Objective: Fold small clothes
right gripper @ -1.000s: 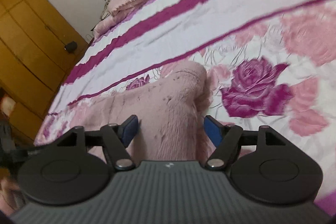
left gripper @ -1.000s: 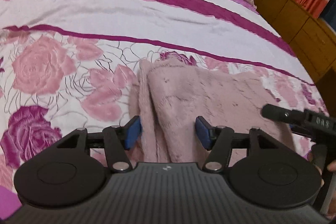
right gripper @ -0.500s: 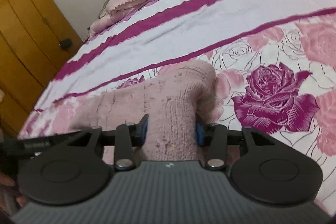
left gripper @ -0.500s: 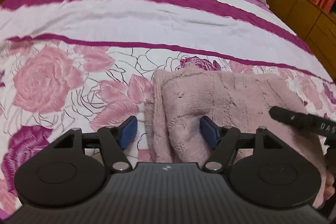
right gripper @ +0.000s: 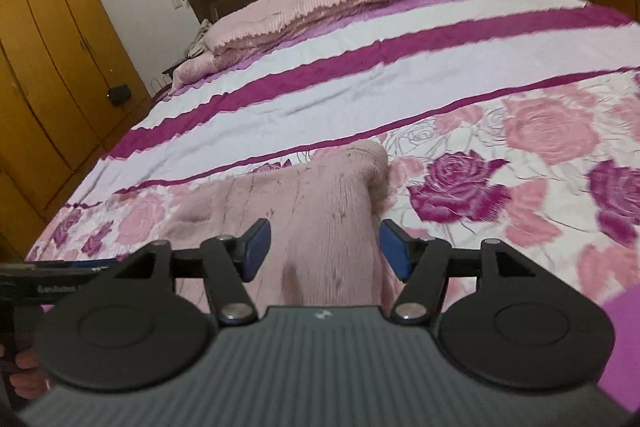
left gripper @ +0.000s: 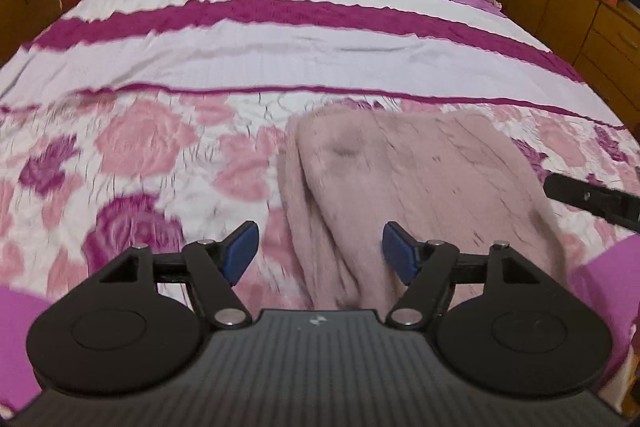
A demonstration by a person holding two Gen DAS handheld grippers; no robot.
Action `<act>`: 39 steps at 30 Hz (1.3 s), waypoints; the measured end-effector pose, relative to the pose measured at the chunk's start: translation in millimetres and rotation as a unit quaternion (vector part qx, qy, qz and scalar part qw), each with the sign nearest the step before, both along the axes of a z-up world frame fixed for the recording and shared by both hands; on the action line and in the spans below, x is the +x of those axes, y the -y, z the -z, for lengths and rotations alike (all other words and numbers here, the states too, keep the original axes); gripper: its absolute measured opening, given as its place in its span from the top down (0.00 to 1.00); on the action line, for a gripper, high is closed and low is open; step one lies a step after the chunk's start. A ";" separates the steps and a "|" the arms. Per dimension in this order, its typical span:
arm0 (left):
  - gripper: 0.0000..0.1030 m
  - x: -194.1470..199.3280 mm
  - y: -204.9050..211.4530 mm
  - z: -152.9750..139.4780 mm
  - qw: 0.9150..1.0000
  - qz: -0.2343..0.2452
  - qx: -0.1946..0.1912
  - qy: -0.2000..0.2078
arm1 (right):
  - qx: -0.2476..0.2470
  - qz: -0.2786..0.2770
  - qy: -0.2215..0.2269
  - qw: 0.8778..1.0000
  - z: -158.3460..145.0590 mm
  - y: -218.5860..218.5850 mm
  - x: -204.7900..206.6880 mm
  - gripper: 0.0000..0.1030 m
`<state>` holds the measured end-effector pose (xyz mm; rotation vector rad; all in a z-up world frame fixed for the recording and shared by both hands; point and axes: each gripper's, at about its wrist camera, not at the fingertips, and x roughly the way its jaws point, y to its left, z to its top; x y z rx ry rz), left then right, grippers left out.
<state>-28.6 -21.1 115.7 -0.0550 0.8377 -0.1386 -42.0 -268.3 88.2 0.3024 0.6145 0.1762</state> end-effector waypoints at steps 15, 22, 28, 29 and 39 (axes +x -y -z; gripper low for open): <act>0.09 -61.6 38.7 63.8 0.998 -0.013 0.024 -0.064 | -0.104 -0.025 -0.047 0.993 65.6 -23.0 -60.4 0.22; 0.05 -59.7 46.1 76.4 0.997 -0.030 0.040 -0.066 | -0.131 -0.027 -0.045 0.990 79.2 -32.5 -63.6 0.18; 0.04 -58.7 47.1 77.4 0.996 -0.028 0.045 -0.065 | -0.133 -0.025 -0.047 0.990 80.0 -34.1 -62.2 0.17; 0.04 -58.8 47.4 77.6 0.996 -0.027 0.046 -0.065 | -0.130 -0.025 -0.048 0.990 80.1 -33.3 -61.6 0.17; 0.03 -62.6 46.9 79.3 0.997 -0.015 0.053 -0.053 | -0.112 -0.019 -0.058 0.992 77.5 -30.2 -59.0 0.17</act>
